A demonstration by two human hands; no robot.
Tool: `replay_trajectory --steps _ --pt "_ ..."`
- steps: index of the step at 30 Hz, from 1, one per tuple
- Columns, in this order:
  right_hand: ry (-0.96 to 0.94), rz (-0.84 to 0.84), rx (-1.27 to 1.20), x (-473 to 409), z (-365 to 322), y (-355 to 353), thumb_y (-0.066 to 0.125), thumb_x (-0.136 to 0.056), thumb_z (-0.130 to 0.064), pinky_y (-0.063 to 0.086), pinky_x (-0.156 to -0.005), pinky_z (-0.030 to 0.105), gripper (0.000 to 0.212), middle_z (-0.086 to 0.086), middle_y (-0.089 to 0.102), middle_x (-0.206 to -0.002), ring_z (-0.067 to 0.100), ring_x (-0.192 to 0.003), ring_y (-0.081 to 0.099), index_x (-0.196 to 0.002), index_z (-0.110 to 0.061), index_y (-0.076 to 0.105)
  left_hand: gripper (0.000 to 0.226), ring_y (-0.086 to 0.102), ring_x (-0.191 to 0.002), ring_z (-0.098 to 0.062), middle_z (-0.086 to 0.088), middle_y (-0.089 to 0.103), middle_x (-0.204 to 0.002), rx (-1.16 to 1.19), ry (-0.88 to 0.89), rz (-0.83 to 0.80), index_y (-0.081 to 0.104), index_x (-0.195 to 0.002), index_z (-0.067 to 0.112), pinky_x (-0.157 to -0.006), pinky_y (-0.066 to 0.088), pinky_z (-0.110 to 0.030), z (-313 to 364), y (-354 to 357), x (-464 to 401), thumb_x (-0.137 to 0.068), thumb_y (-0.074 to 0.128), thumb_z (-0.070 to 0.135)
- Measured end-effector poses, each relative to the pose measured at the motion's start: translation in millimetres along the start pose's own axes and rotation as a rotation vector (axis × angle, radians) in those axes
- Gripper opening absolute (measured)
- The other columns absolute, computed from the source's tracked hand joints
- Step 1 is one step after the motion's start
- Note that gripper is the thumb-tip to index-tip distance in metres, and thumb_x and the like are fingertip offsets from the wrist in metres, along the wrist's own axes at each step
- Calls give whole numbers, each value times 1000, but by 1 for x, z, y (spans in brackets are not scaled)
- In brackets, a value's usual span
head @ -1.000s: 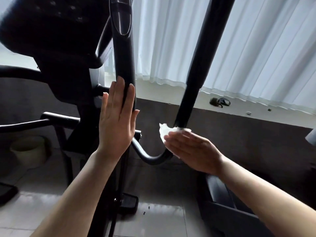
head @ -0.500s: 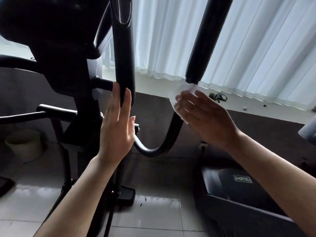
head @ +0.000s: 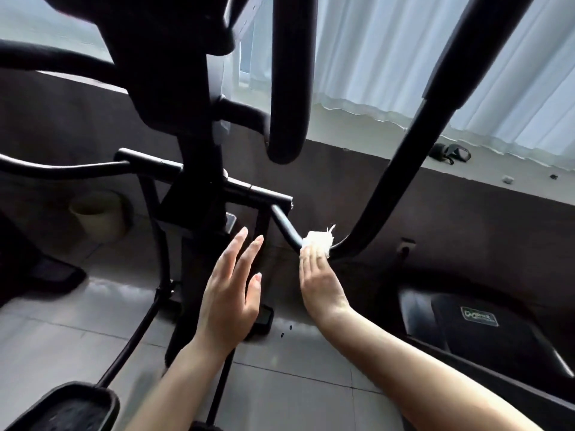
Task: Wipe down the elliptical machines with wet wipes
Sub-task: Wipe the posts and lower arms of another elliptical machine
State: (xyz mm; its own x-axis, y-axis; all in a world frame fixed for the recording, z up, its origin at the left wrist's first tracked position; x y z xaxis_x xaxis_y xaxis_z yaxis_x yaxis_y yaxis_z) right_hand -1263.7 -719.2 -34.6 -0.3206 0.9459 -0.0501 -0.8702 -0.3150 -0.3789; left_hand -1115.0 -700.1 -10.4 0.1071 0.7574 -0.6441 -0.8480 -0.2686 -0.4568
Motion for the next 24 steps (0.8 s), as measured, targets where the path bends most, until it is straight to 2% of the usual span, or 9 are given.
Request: replay_trajectory --steps 2,5,8,11,14,18,21,22,24 --pt "-27 -43 -31 -12 -6 1 24 -104 -24 19 -115 55 61 38 22 -151 49 -141 23 -144 20 12 50 40 -138 -12 0 48 -145 -9 -32 -45 45 -141 20 -115 24 -15 -10 -2 4 -91 45 20" --pt "-22 -79 -68 -22 -4 1 23 -101 -16 29 -113 52 56 38 30 -146 49 -136 33 -144 19 19 43 52 -125 -7 6 60 -130 47 -88 -87 61 -129 14 -108 31 -11 -22 2 2 -91 43 24" --pt "-28 -1 -148 -14 22 -5 15 -87 -1 42 -100 45 56 26 57 -122 40 -111 55 -133 11 45 38 50 -116 3 4 66 -120 83 -112 -123 67 -122 12 -102 29 -2 -25 18 -7 -91 46 23" --pt "-103 139 -172 10 54 -14 27 -86 -9 45 -95 41 50 17 66 -106 33 -98 61 -121 1 62 36 53 -116 -3 -1 68 -119 149 -98 -181 68 -120 9 -101 31 -3 -18 43 -18 -89 51 12" --pt "-99 214 -107 26 66 -15 38 -87 -15 44 -100 44 45 20 68 -105 35 -100 61 -117 3 66 34 57 -114 -3 3 67 -118 275 -125 -190 68 -120 10 -101 38 -10 -8 66 -27 -90 52 15" --pt "-46 330 -223 28 72 -16 32 -89 -5 39 -106 48 40 24 67 -108 39 -106 62 -112 4 64 34 57 -110 8 17 64 -115 589 -221 -290 60 -123 26 -98 40 -13 8 88 -32 -93 47 17" --pt "-93 424 -332 42 85 -15 39 -90 -1 32 -113 43 35 21 67 -118 35 -118 60 -111 3 67 38 53 -126 0 11 61 -131 840 -301 -382 54 -133 24 -106 36 -16 24 101 -32 -98 40 19" --pt "-106 456 -361 51 93 -16 41 -91 -1 29 -115 43 36 19 65 -123 34 -122 58 -115 3 67 37 52 -129 -3 9 60 -133 867 -302 -389 53 -135 23 -108 37 -20 28 104 -33 -100 39 25" --pt "-111 514 -397 70 113 -19 45 -91 -1 26 -117 44 37 19 60 -133 33 -128 54 -123 4 63 44 54 -126 -9 8 61 -130 844 -288 -326 54 -134 28 -108 40 -29 34 108 -38 -101 35 49"
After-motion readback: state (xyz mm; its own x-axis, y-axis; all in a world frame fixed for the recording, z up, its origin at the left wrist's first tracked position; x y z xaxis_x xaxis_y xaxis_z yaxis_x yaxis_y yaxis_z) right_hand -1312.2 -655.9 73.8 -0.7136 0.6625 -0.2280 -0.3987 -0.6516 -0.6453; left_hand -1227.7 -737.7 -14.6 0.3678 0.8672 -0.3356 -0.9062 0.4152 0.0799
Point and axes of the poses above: each hand's wrist, its own x-axis away from the middle knuckle, its own y-axis out of the palm, z = x × y, the point moved 6 cm from there along -x, towards the middle knuckle
